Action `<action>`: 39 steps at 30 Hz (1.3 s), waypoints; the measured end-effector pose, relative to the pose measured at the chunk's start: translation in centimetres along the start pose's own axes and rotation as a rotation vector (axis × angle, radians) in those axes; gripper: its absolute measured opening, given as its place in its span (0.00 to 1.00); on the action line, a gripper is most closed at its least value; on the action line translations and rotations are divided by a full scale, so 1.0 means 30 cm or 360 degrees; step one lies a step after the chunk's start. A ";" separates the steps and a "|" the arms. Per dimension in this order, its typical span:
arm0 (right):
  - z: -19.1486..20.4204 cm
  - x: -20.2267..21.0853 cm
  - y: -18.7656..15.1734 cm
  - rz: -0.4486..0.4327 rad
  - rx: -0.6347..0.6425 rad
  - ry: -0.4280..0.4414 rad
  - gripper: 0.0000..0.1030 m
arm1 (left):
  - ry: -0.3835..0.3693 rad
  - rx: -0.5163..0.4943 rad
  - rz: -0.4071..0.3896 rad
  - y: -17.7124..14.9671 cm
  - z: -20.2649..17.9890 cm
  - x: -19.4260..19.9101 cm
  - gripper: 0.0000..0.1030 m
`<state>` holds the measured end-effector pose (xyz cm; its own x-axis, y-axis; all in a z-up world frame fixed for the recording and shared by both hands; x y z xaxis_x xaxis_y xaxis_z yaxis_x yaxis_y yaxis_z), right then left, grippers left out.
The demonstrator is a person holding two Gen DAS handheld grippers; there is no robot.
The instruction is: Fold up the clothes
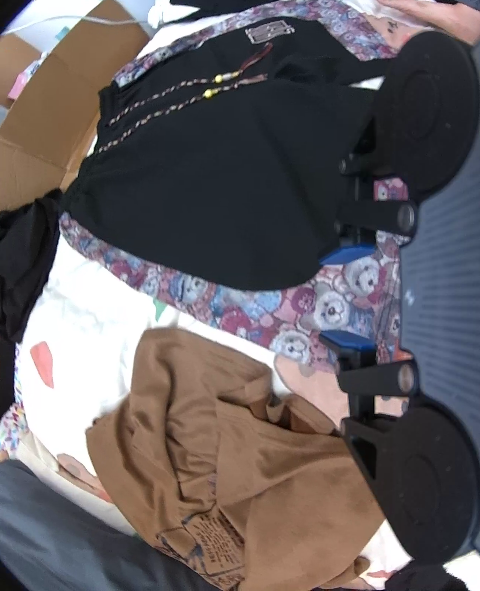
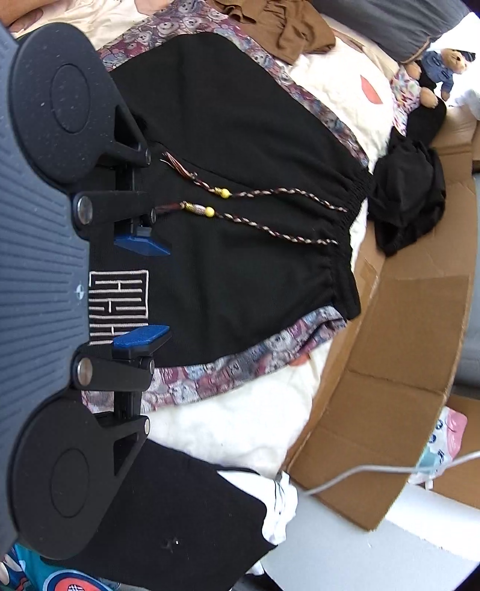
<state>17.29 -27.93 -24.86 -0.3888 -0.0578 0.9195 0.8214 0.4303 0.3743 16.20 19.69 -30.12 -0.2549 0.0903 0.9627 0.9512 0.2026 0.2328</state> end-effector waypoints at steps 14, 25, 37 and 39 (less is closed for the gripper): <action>0.074 -0.080 -0.044 0.0074 0.0027 0.0088 0.45 | 0.0009 0.0093 -0.0014 0.000 0.121 -0.014 0.41; 0.098 -0.162 -0.049 0.0149 0.0050 0.0113 0.45 | 0.0095 0.0136 0.0085 -0.026 0.204 -0.136 0.41; 0.133 -0.203 -0.061 0.0200 0.0104 0.0134 0.45 | -0.0026 0.0082 0.0147 -0.092 0.154 -0.200 0.12; 0.134 -0.204 -0.058 0.0200 0.0106 0.0135 0.45 | -0.0106 0.0047 0.0151 -0.096 0.121 -0.190 0.16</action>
<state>16.57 -24.69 -31.61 -0.2460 -0.0745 0.9664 0.8305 0.4978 0.2498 14.28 22.12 -36.78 -0.1762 0.1747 0.9687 0.9662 0.2188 0.1363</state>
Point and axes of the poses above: each gripper's, at about its wrist camera, not at the fingertips, and x roughly against the way its jaws point, z to its left, y to its top, the point moved 8 cm from there along -x, roughly the way its jaws point, and after that the axes turned 13 degrees about x, right-handed, at the moved point
